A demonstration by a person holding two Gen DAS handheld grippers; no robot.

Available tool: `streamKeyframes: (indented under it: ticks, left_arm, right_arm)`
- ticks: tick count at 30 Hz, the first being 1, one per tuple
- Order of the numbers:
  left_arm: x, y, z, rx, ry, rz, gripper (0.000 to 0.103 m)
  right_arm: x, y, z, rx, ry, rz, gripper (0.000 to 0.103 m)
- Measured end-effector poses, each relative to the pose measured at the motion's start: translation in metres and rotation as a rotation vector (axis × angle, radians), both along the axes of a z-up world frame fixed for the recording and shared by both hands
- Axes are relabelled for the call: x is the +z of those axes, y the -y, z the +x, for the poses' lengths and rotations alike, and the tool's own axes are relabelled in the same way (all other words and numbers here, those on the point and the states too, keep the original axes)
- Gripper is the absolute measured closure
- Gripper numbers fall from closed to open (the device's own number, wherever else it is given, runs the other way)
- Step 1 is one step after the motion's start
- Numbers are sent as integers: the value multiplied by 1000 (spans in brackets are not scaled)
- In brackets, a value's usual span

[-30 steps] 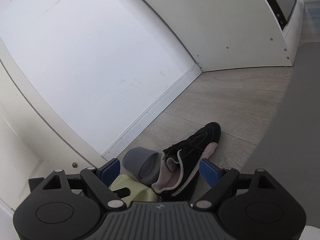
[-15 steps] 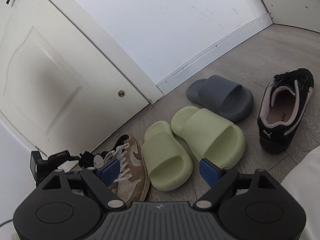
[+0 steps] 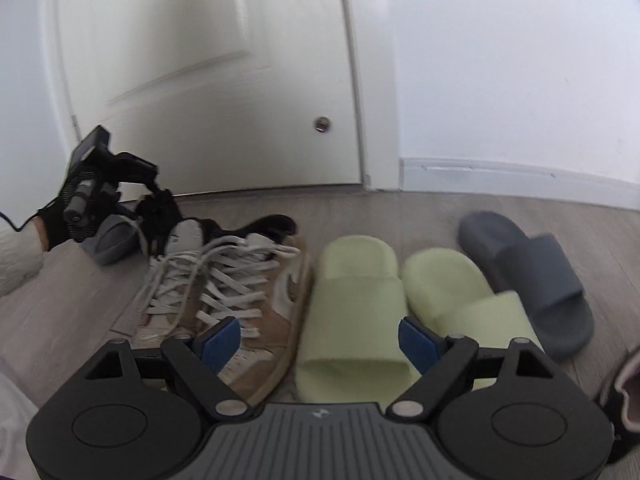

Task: Organize scattered shoes
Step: 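Grasp the second black Puma sneaker with the left tool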

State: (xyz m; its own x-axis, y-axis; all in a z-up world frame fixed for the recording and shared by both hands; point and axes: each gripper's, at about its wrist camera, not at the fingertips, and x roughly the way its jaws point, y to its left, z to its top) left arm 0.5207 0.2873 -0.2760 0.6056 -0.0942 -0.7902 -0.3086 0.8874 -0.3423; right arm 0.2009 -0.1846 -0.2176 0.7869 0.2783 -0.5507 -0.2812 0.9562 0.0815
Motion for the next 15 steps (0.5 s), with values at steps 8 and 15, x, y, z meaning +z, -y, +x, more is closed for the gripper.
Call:
streamKeyframes:
  ticks: [8,15]
  left_arm:
    - [1,-8,-5,5,24,-30,28]
    - [0,-23,-19,80,48,63,25]
  right_arm:
    - [-10,-8,18,47,-25,26,16]
    - [-13,-3,26,-3,-43,87,16]
